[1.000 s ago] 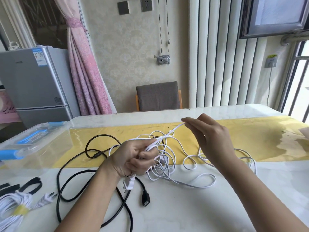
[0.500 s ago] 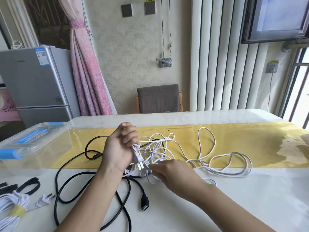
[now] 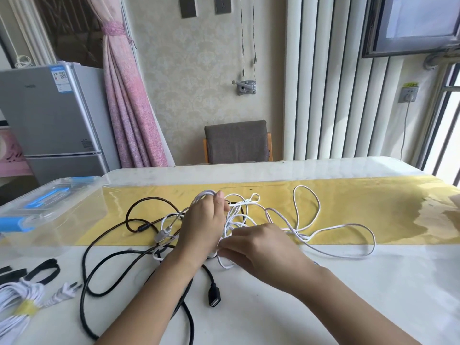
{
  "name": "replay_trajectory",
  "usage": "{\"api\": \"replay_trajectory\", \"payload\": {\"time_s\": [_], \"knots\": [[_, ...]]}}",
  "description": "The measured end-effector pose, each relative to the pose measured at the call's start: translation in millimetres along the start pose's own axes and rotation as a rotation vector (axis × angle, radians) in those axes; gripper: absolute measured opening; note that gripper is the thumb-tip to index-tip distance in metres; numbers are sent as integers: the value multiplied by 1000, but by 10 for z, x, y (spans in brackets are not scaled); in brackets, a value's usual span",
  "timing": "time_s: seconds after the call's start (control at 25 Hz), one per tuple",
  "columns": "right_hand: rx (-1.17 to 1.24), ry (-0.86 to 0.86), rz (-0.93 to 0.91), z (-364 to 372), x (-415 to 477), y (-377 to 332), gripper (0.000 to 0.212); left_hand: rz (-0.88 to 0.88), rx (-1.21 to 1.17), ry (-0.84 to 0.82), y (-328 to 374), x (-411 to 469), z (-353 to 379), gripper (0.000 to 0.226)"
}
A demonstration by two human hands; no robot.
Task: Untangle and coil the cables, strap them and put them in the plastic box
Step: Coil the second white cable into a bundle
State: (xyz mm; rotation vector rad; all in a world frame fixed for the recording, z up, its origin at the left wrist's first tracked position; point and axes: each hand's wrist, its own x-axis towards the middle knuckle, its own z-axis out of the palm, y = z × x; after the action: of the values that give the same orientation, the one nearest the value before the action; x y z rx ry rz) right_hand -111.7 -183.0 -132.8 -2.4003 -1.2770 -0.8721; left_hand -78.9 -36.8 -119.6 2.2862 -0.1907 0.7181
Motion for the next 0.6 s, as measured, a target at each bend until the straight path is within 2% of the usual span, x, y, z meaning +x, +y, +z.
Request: {"api": "replay_trajectory", "payload": {"time_s": [0.12, 0.28, 0.4, 0.6], "knots": [[-35, 162, 16, -185, -4, 93, 14, -65, -106, -157, 21, -19, -29, 47], [-90, 320, 58, -379, -38, 293, 14, -262, -466, -650, 154, -78, -70, 53], [-119, 388, 131, -477, -70, 432, 24, -303, -699, -906, 159, -86, -117, 55], [-87, 496, 405, -529, -164, 666, 26, -320, -1188, -1279, 81, 9, -200, 35]]}}
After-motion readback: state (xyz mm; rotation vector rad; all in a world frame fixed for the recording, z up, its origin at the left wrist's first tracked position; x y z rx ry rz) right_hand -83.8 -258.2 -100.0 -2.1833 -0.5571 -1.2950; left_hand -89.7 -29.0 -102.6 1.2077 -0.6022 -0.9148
